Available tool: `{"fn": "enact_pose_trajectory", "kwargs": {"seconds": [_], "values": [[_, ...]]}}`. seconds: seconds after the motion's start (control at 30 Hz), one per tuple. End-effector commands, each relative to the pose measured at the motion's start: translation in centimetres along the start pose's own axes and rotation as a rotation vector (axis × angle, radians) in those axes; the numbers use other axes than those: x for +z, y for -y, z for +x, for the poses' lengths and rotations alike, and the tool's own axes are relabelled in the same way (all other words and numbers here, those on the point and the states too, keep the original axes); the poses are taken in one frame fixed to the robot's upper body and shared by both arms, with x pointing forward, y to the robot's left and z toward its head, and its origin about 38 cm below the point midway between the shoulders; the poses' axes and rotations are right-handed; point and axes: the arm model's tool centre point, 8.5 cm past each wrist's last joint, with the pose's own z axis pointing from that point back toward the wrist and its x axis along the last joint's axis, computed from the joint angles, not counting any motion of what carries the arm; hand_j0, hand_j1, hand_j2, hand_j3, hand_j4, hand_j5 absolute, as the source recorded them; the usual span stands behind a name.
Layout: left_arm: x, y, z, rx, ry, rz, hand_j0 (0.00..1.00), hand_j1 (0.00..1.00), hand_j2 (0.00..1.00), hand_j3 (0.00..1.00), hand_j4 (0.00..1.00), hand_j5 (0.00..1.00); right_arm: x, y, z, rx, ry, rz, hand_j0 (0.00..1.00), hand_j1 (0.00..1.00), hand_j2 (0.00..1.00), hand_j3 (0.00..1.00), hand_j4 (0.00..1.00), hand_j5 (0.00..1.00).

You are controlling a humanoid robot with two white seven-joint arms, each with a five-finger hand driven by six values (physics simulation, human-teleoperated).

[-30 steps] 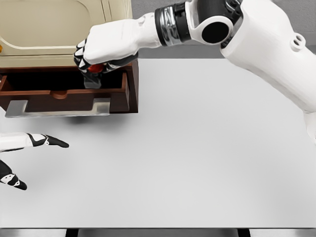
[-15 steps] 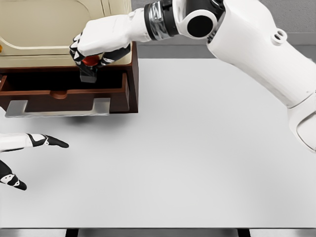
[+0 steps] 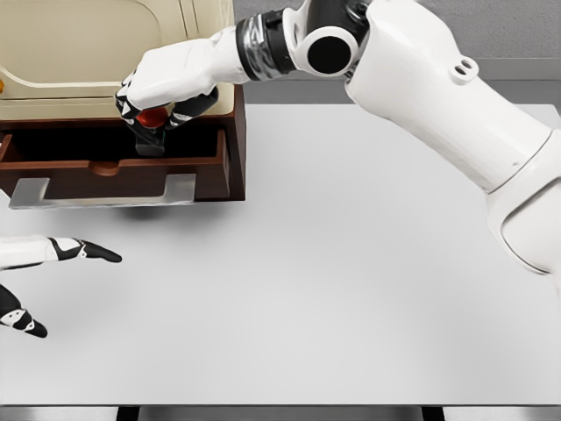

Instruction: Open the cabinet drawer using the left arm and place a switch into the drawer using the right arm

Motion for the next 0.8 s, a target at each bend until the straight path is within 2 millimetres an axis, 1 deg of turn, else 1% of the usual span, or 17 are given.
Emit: {"fn": "enact_pose_trajectory", "kwargs": {"seconds": [0.0,0.03,0.1,0.13,0.17,0.23,0.27,0.3,0.33,0.47,0.57,0.63,0.67,0.7,0.73,0.77], "values": [[0.1,-0.1,0.0,0.005,0.001,0.005,1.00,1.00,1.00,1.00,1.00,1.00,-0.1,0.0,-0.1,-0.009,-0.002,-0.005,0.33,0.33,0.33,0.33,0.33,0.33],[0.0,0.0,0.0,0.006,0.001,0.004,1.00,1.00,1.00,1.00,1.00,1.00,-0.1,0.3,-0.1,-0.004,-0.003,-0.005,0.33,0.33,0.33,0.33,0.33,0.33],[0.1,-0.1,0.0,0.005,0.001,0.005,1.00,1.00,1.00,1.00,1.00,1.00,-0.1,0.2,-0.4,-0.014,-0.011,-0.004,0.33,0.33,0.33,0.33,0.33,0.33],[0.1,-0.1,0.0,0.005,0.001,0.005,1.00,1.00,1.00,1.00,1.00,1.00,-0.4,0.2,-0.3,-0.013,-0.006,-0.003,0.34,0.34,0.34,0.34,0.34,0.34],[0.1,-0.1,0.0,0.005,0.001,0.005,1.00,1.00,1.00,1.00,1.00,1.00,-0.4,0.2,-0.2,-0.011,-0.005,-0.003,0.36,0.36,0.36,0.36,0.36,0.36],[0.1,-0.1,0.0,0.006,-0.001,0.003,1.00,1.00,1.00,1.00,1.00,1.00,-0.4,0.4,-0.2,-0.010,-0.007,-0.006,0.52,0.52,0.52,0.52,0.52,0.52],[0.1,-0.1,0.0,0.005,0.000,0.005,1.00,1.00,1.00,1.00,1.00,1.00,-0.3,0.5,-0.3,-0.009,-0.011,-0.009,0.65,0.65,0.65,0.65,0.65,0.65],[0.1,-0.1,0.0,0.004,-0.001,0.004,1.00,1.00,1.00,1.00,1.00,1.00,-0.4,0.4,-0.4,0.009,-0.022,0.005,0.93,0.93,0.93,0.93,0.93,0.93],[0.1,-0.1,0.0,0.004,-0.001,0.004,1.00,1.00,1.00,1.00,1.00,1.00,-0.5,0.3,-0.4,0.030,-0.034,0.021,1.00,1.00,1.00,1.00,1.00,1.00],[0.1,-0.1,0.0,0.004,-0.001,0.004,1.00,1.00,1.00,1.00,1.00,1.00,-0.6,0.8,0.0,0.041,-0.022,0.014,1.00,1.00,1.00,1.00,1.00,1.00],[0.1,-0.1,0.0,0.004,-0.001,0.004,1.00,1.00,1.00,1.00,1.00,1.00,-0.2,1.8,0.5,0.063,-0.010,-0.010,1.00,1.00,1.00,1.00,1.00,1.00],[0.1,-0.1,0.1,0.003,-0.001,0.005,1.00,1.00,1.00,1.00,1.00,1.00,-0.3,2.5,1.9,0.097,0.025,-0.023,1.00,1.00,1.00,1.00,1.00,1.00],[0.1,-0.1,0.0,0.004,-0.001,0.004,1.00,1.00,1.00,1.00,1.00,1.00,1.1,2.4,3.4,0.150,0.055,-0.025,1.00,1.00,1.00,1.00,1.00,1.00],[0.1,-0.1,0.0,0.004,-0.001,0.004,1.00,1.00,1.00,1.00,1.00,1.00,2.8,1.8,5.1,0.197,0.085,-0.027,1.00,1.00,1.00,1.00,1.00,1.00],[0.1,-0.1,0.0,0.004,-0.001,0.004,1.00,1.00,1.00,1.00,1.00,1.00,7.1,-0.2,6.5,0.213,0.093,-0.024,1.00,1.00,1.00,1.00,1.00,1.00],[0.1,-0.1,0.1,0.003,-0.001,0.005,1.00,1.00,1.00,1.00,1.00,1.00,11.2,-1.6,5.8,0.195,0.028,-0.014,1.00,1.00,1.00,1.00,1.00,1.00]]}}
